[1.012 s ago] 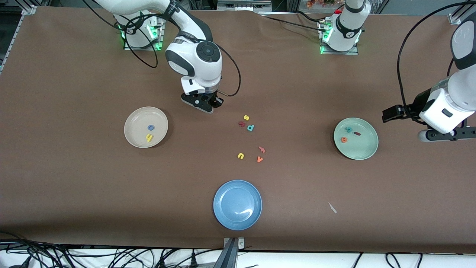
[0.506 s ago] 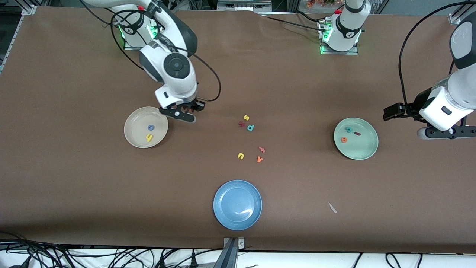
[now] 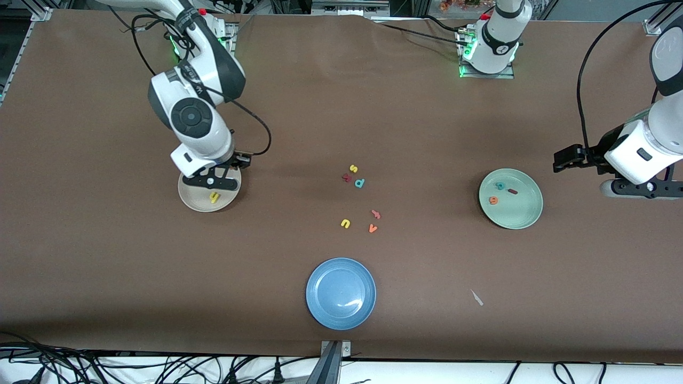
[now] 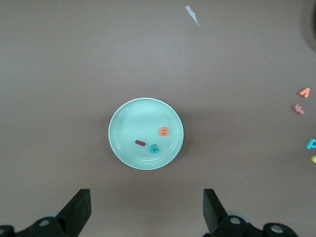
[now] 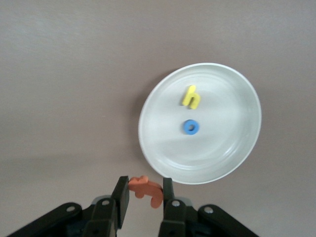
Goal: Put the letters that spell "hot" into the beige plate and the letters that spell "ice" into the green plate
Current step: 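Carry the orange t onto the beige plate and open the right gripper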
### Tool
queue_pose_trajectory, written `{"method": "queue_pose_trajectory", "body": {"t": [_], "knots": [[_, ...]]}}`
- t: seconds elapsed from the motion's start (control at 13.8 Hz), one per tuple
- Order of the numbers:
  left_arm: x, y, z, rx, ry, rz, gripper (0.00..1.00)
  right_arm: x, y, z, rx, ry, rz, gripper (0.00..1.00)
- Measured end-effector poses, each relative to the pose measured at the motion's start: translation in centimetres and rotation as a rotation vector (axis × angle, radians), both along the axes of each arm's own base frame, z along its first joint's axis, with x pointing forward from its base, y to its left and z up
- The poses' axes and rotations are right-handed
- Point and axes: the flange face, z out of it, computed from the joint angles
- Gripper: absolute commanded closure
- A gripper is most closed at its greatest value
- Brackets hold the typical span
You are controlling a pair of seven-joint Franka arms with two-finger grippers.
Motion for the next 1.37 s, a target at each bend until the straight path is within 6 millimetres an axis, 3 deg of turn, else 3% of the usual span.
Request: {"method": "queue_pose_trajectory", "body": {"t": [0.36,0.43,0.51,0.58,0.87,1.37], "knots": [[0.1,-1.0,1.5,0.01,-0.032,-0.02,0.0,0.1,-5.8,-4.0,0.025,-0.014,0.082,0.84],[0.2,-0.9,1.5,0.01,-0.032,-0.018,0.0,0.0,-6.3,-4.4,0.026,-0.013,0.087,0.69],[0.2,-0.7,1.5,0.011,-0.031,-0.015,0.0,-0.1,-6.5,-4.6,0.027,-0.012,0.089,0.35],[0.2,-0.5,1.3,0.011,-0.029,-0.012,0.0,-0.2,-6.4,-4.6,0.027,-0.012,0.09,0.3],[0.5,-0.3,0.4,0.018,-0.013,-0.009,0.0,-0.3,-6.3,-4.4,0.061,-0.004,0.053,0.28],[0.5,0.5,0.4,0.02,-0.01,0.004,0.0,-0.2,-6.4,-3.4,0.074,-0.017,0.036,0.28]]}}
